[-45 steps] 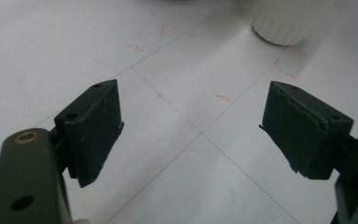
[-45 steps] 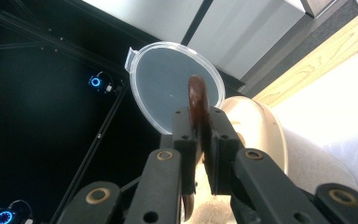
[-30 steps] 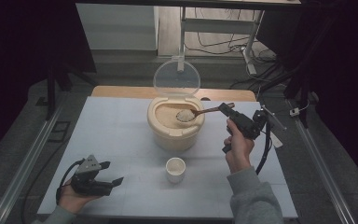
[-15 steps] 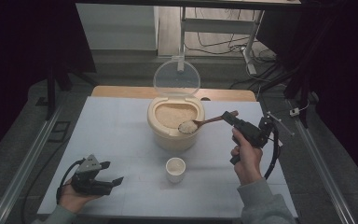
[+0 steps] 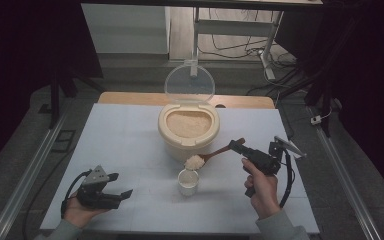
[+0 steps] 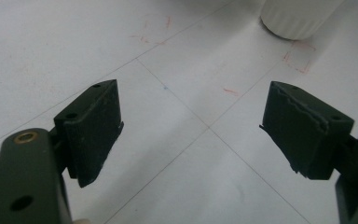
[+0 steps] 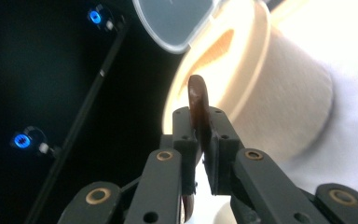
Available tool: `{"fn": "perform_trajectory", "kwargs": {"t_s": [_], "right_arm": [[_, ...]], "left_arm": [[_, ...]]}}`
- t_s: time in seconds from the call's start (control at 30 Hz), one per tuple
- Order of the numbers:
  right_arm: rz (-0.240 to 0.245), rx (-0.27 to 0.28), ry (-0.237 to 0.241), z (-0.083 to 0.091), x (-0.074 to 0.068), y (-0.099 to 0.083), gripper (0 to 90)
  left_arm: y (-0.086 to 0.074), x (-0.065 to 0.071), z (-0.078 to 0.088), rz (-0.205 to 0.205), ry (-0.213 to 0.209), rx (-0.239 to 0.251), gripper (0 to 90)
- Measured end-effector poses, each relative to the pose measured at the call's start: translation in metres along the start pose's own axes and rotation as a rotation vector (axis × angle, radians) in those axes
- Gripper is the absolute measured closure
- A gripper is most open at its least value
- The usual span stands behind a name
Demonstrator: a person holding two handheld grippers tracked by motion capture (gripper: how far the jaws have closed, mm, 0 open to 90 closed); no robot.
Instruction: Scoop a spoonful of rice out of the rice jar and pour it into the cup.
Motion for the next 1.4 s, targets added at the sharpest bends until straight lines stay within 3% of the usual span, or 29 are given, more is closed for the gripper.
{"fn": "perform_trajectory", "kwargs": {"t_s": [0.23, 0.47, 0.63, 0.77, 1.03, 1.17, 1.4], "right_arm": [[0.086, -0.058, -0.058, -0.008, 0.005, -0.011, 83.7], [0.221, -0.088, -0.108, -0.017, -0.006, -0.012, 83.7], [0.315, -0.089, -0.106, -0.018, -0.015, -0.013, 83.7], [0.442, -0.076, -0.120, -0.016, -0.027, -0.014, 83.7], [0.618, -0.067, -0.107, -0.015, -0.046, -0.015, 83.7], [0.648, -0.058, -0.089, -0.011, -0.048, -0.015, 83.7], [0.626, 0.030, -0.039, 0.014, -0.041, -0.001, 83.7]], "left_arm": [[0.000, 0.000, -0.001, -0.004, -0.001, -0.008, 19.5], [-0.001, 0.000, -0.002, -0.005, 0.000, -0.009, 19.6], [-0.001, 0.001, -0.003, -0.006, -0.001, -0.013, 19.6], [-0.001, 0.001, -0.003, -0.010, 0.000, -0.014, 19.6], [-0.001, 0.001, -0.003, -0.006, 0.000, -0.010, 19.6], [-0.001, 0.000, -0.002, -0.005, 0.001, -0.006, 19.6], [-0.001, -0.003, 0.000, 0.003, 0.006, -0.001, 19.5]]}}
Point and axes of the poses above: each handheld gripper's, and its own axes: z roughly backward along the jaws, y roughly out of its top, x roughly to its right, the point moved 3 cm from there along -z, roughly forward along the jaws, and after that the axes turned 14 degrees about z, right-handed, at the moved point
